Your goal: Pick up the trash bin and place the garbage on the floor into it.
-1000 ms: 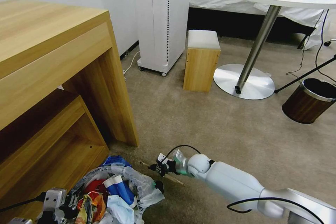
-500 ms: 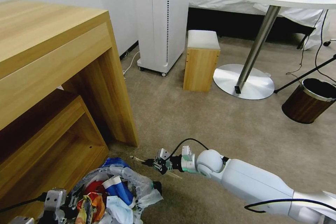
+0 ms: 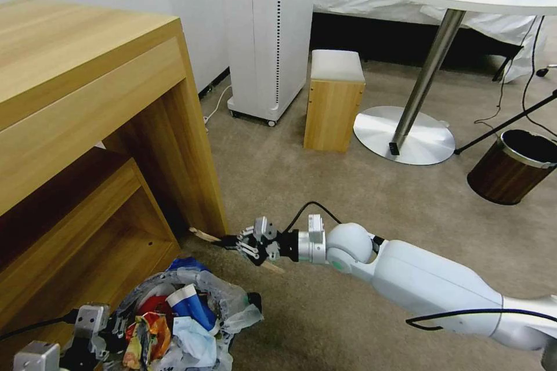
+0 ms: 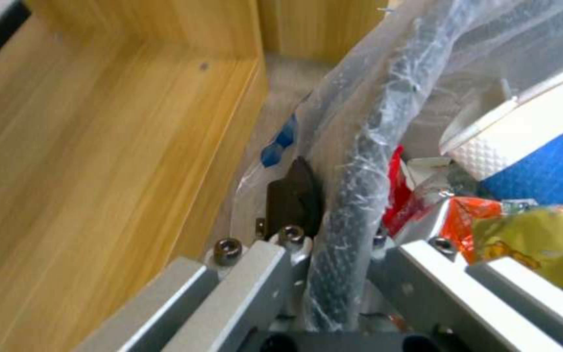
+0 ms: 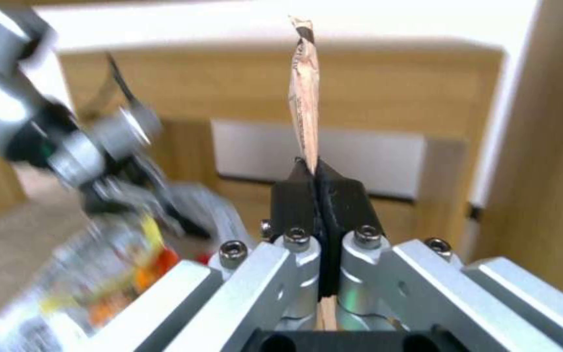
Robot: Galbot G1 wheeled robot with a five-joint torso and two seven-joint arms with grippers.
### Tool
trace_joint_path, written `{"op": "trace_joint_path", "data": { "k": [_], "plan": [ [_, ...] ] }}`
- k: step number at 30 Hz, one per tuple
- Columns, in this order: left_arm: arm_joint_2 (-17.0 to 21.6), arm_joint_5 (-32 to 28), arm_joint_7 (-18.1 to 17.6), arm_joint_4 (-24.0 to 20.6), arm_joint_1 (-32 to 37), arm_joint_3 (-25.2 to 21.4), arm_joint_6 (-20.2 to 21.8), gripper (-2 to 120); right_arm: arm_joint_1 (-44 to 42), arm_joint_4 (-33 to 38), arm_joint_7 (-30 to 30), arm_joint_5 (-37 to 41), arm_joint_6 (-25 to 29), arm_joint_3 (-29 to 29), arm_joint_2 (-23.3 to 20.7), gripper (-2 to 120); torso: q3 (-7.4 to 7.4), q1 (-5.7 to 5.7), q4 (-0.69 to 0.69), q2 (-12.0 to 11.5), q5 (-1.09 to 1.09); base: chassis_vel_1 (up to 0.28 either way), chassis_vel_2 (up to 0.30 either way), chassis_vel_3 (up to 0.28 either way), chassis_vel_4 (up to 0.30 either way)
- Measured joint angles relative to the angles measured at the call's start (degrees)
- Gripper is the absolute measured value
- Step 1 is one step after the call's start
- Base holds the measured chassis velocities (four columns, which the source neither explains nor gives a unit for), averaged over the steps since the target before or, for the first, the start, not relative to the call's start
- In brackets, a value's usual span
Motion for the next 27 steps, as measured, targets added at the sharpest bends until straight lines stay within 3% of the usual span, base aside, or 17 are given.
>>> {"op": "trace_joint_path", "data": {
  "k": [5,8,13,22,27],
  "plan": [
    [1.3,-1.9,-1.6,0.3,0.1,0.3,1.4,0,0.6,1.5,-0.5,1.8,0.2,-0.9,0.2,0,0.0,-0.01,0.01,0.0,0.03,0.0,0.0,0.0,0.0],
    [2.2,-2.7,-2.3,0.5,0.3,0.3,1.8,0,0.9,1.0,-0.2,2.3,0.3,-1.3,1.4,0,0.0,0.0,-0.09,0.0,0.05,0.0,0.0,0.0,0.0],
    [2.3,-2.3,-2.3,0.7,0.6,0.3,1.6,0,0.6,0.3,0.7,2.8,0.2,-1.5,2.7,0,0.01,0.01,-0.11,0.0,0.05,0.0,0.0,0.0,0.0],
    [-3.0,3.0,-0.9,-0.1,2.5,0.9,0.9,0,2.3,-3.5,0.5,2.3,0.2,-3.3,5.5,0,0.02,0.02,-0.17,0.0,0.08,0.0,0.0,0.0,0.0],
    [-6.6,4.4,-0.8,-1.2,3.4,1.1,0.7,0,3.3,-4.6,0.4,2.4,0.2,-4.3,6.8,0,0.02,0.02,-0.13,0.0,0.07,0.0,0.0,0.0,0.0]
  ]
}}
